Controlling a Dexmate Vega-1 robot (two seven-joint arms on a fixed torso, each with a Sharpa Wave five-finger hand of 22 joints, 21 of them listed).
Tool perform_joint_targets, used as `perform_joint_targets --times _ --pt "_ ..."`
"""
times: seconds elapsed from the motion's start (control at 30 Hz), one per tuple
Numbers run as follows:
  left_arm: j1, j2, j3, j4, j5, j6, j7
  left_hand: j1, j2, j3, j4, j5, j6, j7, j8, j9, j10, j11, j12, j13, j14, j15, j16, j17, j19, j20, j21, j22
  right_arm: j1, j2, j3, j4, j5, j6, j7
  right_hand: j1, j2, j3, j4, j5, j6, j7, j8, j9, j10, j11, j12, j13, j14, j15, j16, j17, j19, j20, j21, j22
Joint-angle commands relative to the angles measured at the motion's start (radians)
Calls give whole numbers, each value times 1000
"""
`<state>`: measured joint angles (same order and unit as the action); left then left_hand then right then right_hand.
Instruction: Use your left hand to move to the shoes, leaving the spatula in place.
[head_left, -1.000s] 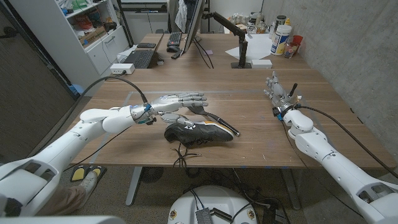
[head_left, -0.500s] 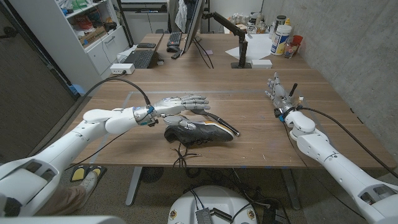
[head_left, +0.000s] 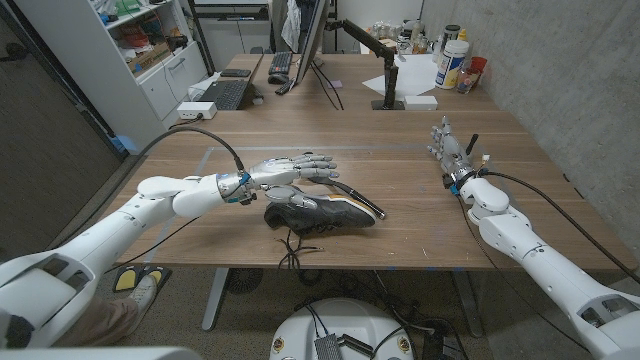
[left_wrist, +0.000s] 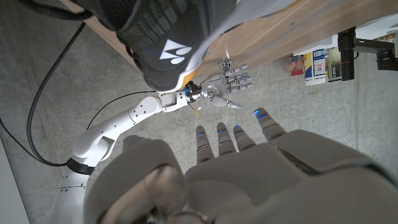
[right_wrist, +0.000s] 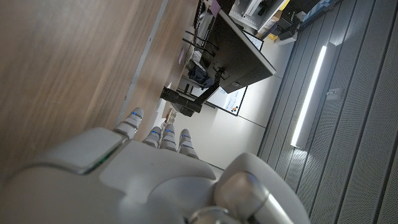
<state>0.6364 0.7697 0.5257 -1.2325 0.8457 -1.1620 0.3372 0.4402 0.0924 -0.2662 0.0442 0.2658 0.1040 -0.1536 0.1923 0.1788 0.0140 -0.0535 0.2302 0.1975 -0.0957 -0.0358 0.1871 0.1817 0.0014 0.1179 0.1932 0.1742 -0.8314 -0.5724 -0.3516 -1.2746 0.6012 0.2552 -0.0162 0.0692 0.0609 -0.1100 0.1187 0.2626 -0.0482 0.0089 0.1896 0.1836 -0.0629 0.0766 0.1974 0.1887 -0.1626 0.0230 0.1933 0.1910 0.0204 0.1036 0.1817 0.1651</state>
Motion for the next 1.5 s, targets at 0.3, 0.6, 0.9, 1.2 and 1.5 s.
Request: perform_joint_targets --times 0.3,0.6,0.9,1.2,1.5 --pt "-17 27 52 4 22 7 56 16 -1 -1 -7 -3 7 -4 5 4 6 3 4 3 1 -5 5 2 3 -1 4 3 -11 -12 0 -25 -2 -12 -2 12 5 0 -2 3 -8 4 4 4 -7 6 0 2 -8 2 1 0 -6 3 4 3" --pt "-10 45 59 -1 56 16 98 20 0 0 -8 -4 6 -8 4 4 10 0 5 3 8 -11 7 2 8 -4 6 3 -9 -14 -3 -32 -1 -19 3 12 5 -1 -2 3 -8 5 4 4 -8 7 0 2 -9 2 1 0 -7 4 3 3" --pt "-13 55 77 0 73 34 132 22 0 0 -10 -5 6 -8 3 4 10 0 4 3 10 -12 7 2 11 -7 7 3 -4 -10 -6 -29 -5 -18 1 12 5 -1 -2 3 -7 2 4 4 -9 7 0 2 -9 3 1 0 -6 4 4 3" --pt "-19 60 98 5 80 53 155 24 0 1 -11 -6 4 -10 2 4 11 1 4 3 10 -13 7 2 12 -10 6 3 2 -6 -8 -18 0 -18 12 13 6 -1 -2 2 -7 2 4 4 -10 6 0 2 -9 4 2 1 -5 3 4 3" --pt "-29 62 122 16 88 72 182 26 0 1 -12 -7 3 -9 1 4 11 1 4 4 14 -14 8 2 15 -13 7 3 7 -5 -11 -9 1 -16 23 13 6 -2 -2 2 -7 1 4 4 -10 7 0 2 -8 3 2 1 -6 6 4 3"
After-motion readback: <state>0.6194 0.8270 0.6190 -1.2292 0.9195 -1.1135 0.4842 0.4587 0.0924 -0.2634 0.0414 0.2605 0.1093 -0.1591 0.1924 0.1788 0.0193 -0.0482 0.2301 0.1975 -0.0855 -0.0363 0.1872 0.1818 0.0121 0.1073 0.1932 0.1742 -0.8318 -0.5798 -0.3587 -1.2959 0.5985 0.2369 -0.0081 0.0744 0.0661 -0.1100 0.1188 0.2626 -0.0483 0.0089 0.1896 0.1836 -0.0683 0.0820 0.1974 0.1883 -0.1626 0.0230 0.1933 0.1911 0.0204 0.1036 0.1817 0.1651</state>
